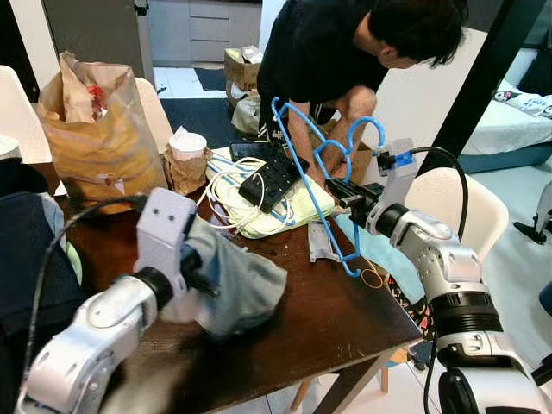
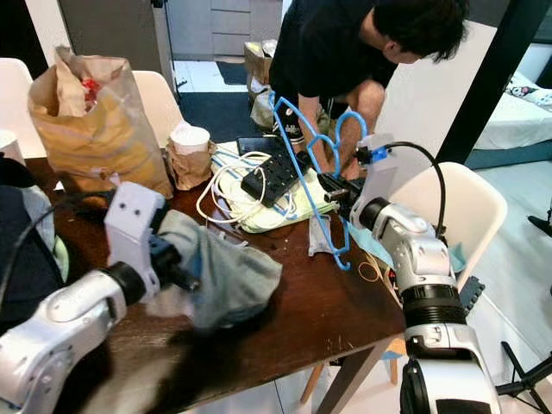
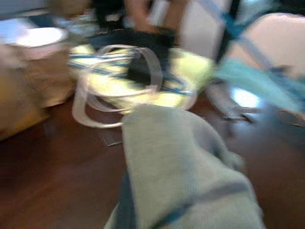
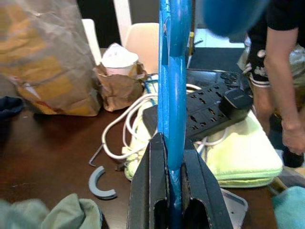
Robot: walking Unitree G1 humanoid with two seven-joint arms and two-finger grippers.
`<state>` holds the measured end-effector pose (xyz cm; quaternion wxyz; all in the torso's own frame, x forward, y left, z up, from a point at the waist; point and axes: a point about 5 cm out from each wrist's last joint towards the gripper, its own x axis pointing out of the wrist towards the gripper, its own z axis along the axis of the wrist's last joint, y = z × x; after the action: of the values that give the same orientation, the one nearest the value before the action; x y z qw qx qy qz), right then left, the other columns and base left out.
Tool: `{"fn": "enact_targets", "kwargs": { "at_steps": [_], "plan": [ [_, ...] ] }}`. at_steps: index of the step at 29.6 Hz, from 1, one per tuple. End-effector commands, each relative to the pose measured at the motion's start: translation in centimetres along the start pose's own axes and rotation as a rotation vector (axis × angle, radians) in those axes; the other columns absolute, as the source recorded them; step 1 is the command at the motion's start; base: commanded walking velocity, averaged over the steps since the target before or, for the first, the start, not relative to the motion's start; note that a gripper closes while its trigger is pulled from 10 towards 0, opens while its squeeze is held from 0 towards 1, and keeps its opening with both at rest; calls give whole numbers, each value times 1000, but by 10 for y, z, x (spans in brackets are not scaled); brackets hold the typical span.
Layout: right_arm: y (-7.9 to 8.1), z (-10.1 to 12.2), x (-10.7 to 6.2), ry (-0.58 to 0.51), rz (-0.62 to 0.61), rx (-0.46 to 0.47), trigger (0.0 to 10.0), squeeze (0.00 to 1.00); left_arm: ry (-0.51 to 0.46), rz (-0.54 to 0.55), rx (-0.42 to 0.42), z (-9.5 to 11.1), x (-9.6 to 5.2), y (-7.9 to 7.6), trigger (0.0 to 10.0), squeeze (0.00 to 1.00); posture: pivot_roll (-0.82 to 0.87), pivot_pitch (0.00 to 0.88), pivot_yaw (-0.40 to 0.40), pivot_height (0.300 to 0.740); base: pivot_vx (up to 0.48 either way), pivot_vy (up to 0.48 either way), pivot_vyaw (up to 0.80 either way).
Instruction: Hang hanger
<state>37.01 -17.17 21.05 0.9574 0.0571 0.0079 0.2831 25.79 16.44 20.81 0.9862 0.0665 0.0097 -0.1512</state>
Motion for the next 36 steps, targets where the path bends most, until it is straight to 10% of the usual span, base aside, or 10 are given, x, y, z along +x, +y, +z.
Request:
{"fn": "enact_targets", "kwargs": {
  "at_steps": [1,6,10,17,25,26,29,32,36],
  "plan": [
    [7,0,2,0,37,-15,10000,0,9,124,22,1,-2,16,10000,1000,64,0,-91,740,0,0,0],
    [13,2,4,-2,65,-29,10000,0,-68,170,15,17,-2,20,10000,1000,64,0,-90,740,0,0,0],
    [18,12,9,-31,69,-51,10000,0,-263,-114,-36,62,-1,-23,10000,1000,64,0,-86,740,0,0,0],
    [19,20,11,-52,62,-75,10000,0,-313,-340,-104,74,-8,-55,10000,1000,64,0,-85,740,0,0,0],
    [21,17,10,-8,79,-114,10000,0,-24,-248,42,40,-3,-44,10000,1000,65,0,-83,740,0,0,0],
    [21,15,9,10,91,-127,10000,0,103,-163,22,28,-3,-29,10000,0,65,0,-84,740,0,0,0],
    [23,12,9,36,110,-146,10000,0,328,-49,6,6,-13,-6,10000,0,65,0,-82,740,0,0,0],
    [25,13,9,52,126,-164,10000,0,611,-13,226,-11,-36,15,10000,0,67,0,-84,740,0,0,0],
    [27,14,9,56,137,-174,10000,0,578,-128,259,2,-36,7,10000,0,66,0,-85,740,0,0,0]
  ]
}}
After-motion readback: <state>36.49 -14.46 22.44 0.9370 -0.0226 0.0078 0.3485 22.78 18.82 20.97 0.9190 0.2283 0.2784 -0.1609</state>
